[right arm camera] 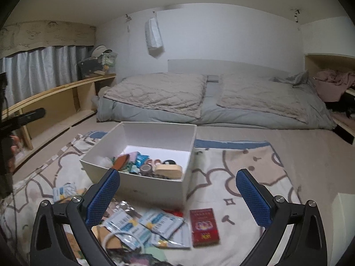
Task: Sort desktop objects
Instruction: 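Raise both open grippers out of the box and back away, then move the right gripper to the red cigarette box while the left gripper approaches a tape roll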
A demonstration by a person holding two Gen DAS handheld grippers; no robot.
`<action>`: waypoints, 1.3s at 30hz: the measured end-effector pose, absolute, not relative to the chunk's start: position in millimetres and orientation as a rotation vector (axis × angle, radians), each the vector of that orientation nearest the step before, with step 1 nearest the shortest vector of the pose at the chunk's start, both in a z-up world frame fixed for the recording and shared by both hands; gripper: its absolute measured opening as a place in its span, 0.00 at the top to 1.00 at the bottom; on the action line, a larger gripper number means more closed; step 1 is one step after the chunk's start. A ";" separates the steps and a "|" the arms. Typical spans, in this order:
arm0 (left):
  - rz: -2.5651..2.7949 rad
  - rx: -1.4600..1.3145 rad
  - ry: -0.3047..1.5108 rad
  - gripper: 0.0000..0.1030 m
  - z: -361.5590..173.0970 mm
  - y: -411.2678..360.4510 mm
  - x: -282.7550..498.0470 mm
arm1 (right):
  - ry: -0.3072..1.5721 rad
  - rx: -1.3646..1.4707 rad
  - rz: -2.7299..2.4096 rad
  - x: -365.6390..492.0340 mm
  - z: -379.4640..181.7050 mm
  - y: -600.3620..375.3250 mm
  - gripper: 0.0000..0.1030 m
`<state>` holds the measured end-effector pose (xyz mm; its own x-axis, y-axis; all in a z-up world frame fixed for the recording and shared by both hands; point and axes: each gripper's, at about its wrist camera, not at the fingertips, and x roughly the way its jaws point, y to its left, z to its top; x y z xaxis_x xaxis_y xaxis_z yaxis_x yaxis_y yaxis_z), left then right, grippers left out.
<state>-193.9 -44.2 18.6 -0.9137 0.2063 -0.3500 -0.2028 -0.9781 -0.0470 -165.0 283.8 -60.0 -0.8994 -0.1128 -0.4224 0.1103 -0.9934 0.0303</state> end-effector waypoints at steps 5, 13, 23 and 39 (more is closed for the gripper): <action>2.892 -0.517 0.012 0.00 7.2 -55.6 -180.0 | -0.007 0.679 -2.991 -161.0 -74.5 294.9 0.00; 2.921 -0.615 0.047 0.00 -31.7 -84.6 -175.1 | 0.026 0.738 -2.971 -158.3 -100.6 297.0 0.00; 2.911 -0.752 0.088 0.00 -74.1 -117.6 -173.8 | 0.032 0.871 -2.945 -165.7 -133.0 297.1 0.00; 2.820 -0.910 0.092 0.00 -122.1 -128.9 -181.3 | -0.081 1.048 -2.981 -183.3 -164.0 316.5 0.00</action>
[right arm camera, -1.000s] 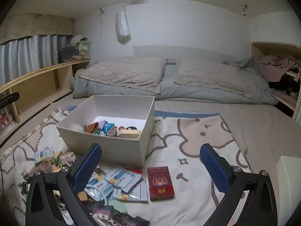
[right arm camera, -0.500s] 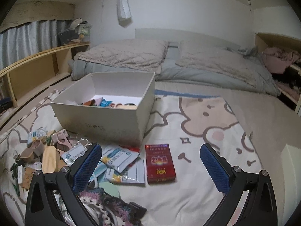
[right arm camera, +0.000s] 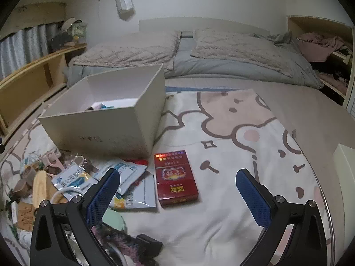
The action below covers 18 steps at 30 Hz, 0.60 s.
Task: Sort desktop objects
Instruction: 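Move the right gripper to the red cigarette box while the left gripper approaches a tape roll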
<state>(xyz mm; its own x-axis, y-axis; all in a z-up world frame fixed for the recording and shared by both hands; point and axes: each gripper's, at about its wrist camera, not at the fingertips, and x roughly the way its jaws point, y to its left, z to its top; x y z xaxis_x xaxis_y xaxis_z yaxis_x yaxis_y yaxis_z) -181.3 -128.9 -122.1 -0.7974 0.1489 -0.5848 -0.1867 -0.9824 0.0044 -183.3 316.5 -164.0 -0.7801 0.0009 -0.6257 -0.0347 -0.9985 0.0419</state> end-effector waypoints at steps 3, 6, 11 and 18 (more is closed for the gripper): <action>2.761 -0.923 0.100 0.00 -126.1 -119.9 -180.4 | 0.074 -1.061 2.926 -186.6 -168.9 317.1 0.00; 2.699 -0.945 0.110 0.00 -131.1 -109.7 -180.8 | 0.070 -1.083 2.914 -188.6 -173.8 317.2 0.00; 2.609 -0.976 0.124 0.05 -139.4 -92.9 -178.6 | 0.061 -1.110 2.901 -190.0 -179.8 316.0 0.00; 2.530 -1.009 0.112 0.16 -146.4 -75.8 -180.4 | 0.051 -1.143 2.879 -194.2 -185.1 314.4 0.00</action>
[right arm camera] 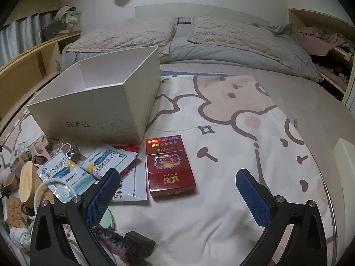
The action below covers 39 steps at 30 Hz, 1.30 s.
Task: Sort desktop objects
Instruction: 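Move the right gripper to the red cigarette box while the left gripper approaches a tape roll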
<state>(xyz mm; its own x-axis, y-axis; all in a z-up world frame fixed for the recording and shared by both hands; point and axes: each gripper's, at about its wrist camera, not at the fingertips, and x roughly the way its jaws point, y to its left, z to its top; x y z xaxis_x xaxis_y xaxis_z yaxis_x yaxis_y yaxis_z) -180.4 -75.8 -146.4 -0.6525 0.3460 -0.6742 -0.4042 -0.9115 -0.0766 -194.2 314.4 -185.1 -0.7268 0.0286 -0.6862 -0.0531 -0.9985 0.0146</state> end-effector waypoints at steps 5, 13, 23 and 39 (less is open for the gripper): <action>2.483 -1.043 0.114 0.27 -153.1 -65.4 -184.0 | 0.052 -1.162 2.840 -199.6 -188.4 316.8 0.00; 2.422 -1.088 0.130 0.43 -163.8 -53.3 -187.2 | -0.054 -1.216 2.794 -210.1 -196.9 310.8 0.00; 2.418 -1.087 0.107 0.50 -165.0 -53.3 -190.1 | -0.179 -1.332 2.732 -223.3 -214.2 300.1 0.00; 2.412 -1.099 0.155 0.56 -171.6 -49.3 -189.0 | -0.203 -1.372 2.616 -232.1 -228.4 314.6 0.00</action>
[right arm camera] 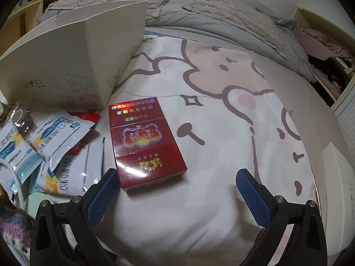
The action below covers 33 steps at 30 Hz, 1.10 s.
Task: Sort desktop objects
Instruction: 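Move the right gripper to the red cigarette box while the left gripper approaches a tape roll, then close the right gripper on the red cigarette box while the left gripper closes on the tape roll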
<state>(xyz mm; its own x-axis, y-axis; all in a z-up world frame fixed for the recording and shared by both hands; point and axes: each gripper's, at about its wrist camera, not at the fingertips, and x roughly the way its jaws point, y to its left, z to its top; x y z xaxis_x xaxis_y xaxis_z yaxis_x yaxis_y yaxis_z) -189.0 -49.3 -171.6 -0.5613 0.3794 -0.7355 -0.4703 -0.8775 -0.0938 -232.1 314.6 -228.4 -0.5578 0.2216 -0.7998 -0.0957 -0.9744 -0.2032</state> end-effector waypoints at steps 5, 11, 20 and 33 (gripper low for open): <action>2.406 -1.111 0.189 0.54 -175.6 -44.9 -189.0 | -0.157 -1.359 2.572 -238.3 -227.1 325.5 0.00; 2.412 -1.131 0.201 0.49 -180.2 -44.3 -191.9 | -0.115 -1.335 2.550 -247.4 -225.2 336.0 0.00; 2.425 -1.151 0.209 0.49 -184.8 -43.3 -196.0 | -0.094 -1.284 2.486 -257.8 -226.1 352.6 0.00; 2.434 -1.148 0.211 0.49 -185.4 -42.0 -200.0 | 0.053 -1.362 2.634 -275.5 -215.2 317.9 0.00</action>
